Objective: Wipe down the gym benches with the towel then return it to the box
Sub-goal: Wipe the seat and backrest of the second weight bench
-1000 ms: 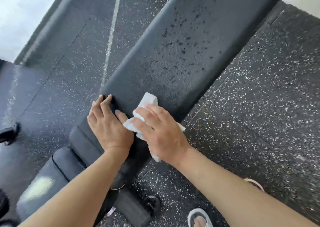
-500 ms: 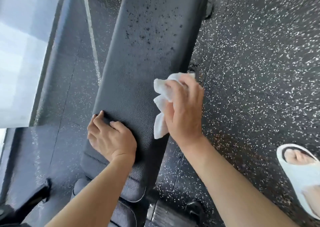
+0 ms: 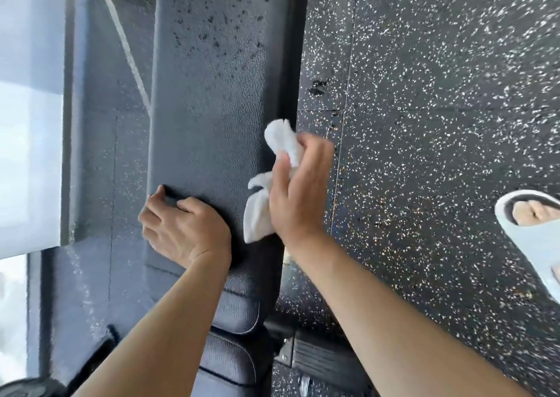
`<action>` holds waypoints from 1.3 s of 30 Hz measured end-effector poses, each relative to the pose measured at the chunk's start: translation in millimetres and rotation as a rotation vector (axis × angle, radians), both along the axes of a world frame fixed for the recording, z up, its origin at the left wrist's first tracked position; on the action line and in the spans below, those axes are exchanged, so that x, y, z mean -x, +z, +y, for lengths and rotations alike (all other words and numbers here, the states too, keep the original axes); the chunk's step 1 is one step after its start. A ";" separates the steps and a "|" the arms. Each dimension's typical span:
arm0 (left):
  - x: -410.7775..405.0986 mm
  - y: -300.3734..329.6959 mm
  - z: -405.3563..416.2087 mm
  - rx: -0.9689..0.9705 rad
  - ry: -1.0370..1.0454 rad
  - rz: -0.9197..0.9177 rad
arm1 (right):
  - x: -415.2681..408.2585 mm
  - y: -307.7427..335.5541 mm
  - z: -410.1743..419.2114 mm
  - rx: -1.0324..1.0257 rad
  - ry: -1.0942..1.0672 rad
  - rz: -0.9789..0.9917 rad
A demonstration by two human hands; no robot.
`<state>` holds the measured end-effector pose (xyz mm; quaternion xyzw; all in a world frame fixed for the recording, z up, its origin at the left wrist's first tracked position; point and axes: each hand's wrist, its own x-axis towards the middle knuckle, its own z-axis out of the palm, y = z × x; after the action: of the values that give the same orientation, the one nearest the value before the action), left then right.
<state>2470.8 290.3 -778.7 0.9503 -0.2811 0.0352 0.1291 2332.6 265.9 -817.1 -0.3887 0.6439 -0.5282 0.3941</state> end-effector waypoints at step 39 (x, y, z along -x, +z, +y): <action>10.4 9.9 0.6 -0.025 -0.014 0.048 | -35.5 3.6 166.7 -0.116 0.112 -0.029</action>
<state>2460.4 291.0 -768.9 0.9504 -0.2849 0.0079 0.1243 2368.2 432.6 -813.5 -0.3929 0.6449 -0.4729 0.4540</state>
